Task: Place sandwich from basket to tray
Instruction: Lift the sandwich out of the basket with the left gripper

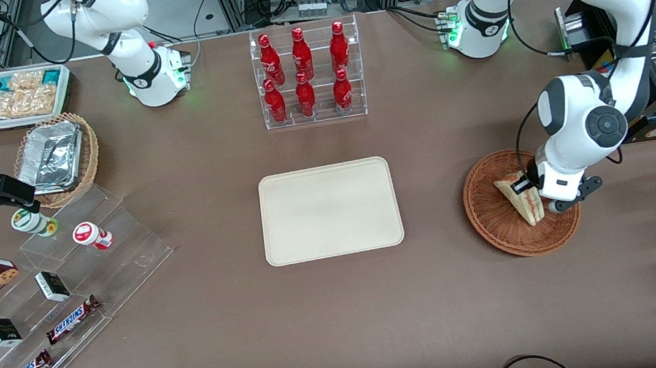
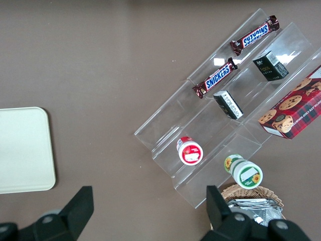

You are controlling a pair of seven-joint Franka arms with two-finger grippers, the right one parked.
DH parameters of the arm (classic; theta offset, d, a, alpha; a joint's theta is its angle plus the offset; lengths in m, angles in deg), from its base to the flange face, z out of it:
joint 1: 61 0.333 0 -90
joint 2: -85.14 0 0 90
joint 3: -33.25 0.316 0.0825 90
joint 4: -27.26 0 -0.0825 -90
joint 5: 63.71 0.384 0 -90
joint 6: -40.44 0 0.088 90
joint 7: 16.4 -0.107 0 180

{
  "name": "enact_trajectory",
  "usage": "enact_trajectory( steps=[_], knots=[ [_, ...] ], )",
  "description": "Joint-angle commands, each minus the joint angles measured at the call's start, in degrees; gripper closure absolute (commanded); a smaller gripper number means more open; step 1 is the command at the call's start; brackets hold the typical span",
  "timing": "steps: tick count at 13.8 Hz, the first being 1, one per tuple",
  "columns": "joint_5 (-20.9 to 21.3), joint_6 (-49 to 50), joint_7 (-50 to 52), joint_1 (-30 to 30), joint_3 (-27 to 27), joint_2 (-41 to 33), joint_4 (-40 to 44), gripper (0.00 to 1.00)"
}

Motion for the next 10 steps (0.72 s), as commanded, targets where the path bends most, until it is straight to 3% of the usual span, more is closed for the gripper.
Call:
enact_trajectory(
  steps=[1, 10],
  knots=[
    [0.68, 9.19, -2.45, -0.37, -1.66, -3.08, 3.73, 1.0],
    [0.42, 13.89, 1.03, -0.54, -19.49, -1.86, 9.18, 1.0]
  ],
)
